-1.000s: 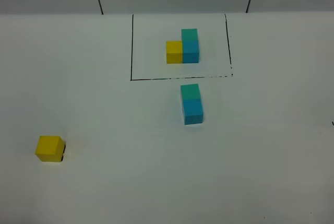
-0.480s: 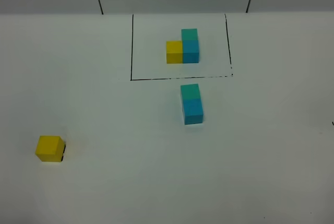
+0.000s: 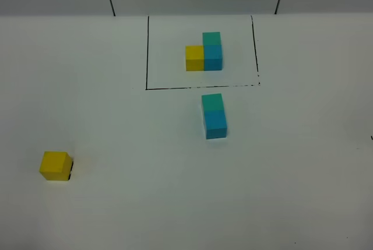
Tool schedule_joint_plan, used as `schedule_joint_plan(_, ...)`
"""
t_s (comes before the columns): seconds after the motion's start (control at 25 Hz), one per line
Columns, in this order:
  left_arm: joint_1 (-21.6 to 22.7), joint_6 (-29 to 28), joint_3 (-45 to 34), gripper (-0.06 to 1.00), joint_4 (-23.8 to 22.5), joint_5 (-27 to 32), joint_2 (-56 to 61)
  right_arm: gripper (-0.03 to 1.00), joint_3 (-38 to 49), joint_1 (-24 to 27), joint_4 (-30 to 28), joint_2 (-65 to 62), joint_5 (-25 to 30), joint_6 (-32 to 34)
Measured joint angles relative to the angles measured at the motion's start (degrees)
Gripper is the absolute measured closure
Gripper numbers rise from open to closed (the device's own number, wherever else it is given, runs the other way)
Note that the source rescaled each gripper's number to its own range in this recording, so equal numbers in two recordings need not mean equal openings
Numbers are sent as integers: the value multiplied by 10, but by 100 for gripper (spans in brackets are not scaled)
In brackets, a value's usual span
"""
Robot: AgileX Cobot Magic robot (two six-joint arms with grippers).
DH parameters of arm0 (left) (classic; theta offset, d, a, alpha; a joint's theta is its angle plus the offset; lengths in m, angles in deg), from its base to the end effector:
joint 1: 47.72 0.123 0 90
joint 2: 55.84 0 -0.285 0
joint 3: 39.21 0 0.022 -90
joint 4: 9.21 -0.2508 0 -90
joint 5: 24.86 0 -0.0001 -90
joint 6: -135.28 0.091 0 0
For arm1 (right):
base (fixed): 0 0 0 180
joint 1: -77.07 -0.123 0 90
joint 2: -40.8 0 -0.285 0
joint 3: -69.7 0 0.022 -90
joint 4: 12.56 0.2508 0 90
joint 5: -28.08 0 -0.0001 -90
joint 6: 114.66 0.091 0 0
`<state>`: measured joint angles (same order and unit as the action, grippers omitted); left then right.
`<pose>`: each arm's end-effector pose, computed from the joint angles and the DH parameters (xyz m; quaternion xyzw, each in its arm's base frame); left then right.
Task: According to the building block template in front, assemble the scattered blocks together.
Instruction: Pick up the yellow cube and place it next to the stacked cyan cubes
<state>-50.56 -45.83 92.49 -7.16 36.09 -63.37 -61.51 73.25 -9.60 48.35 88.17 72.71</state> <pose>-0.0064 -0.0025 0.2784 0.0137 0.8514 -0.0359 0.5231 -0.0048 0.0038 0.2773 0.0255 0.8494 0.0770 0.5215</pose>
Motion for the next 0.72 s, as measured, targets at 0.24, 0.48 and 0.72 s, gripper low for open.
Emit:
schedule_joint_plan(0.24,0,0,0,10,0,0,0,23,0,0,12,0,0,-13)
schedule_joint_plan(0.48,0,0,0,10,0,0,0,23,0,0,12,0,0,-16)
schedule_joint_plan(0.72,0,0,0,10,0,0,0,23,0,0,12,0,0,-17)
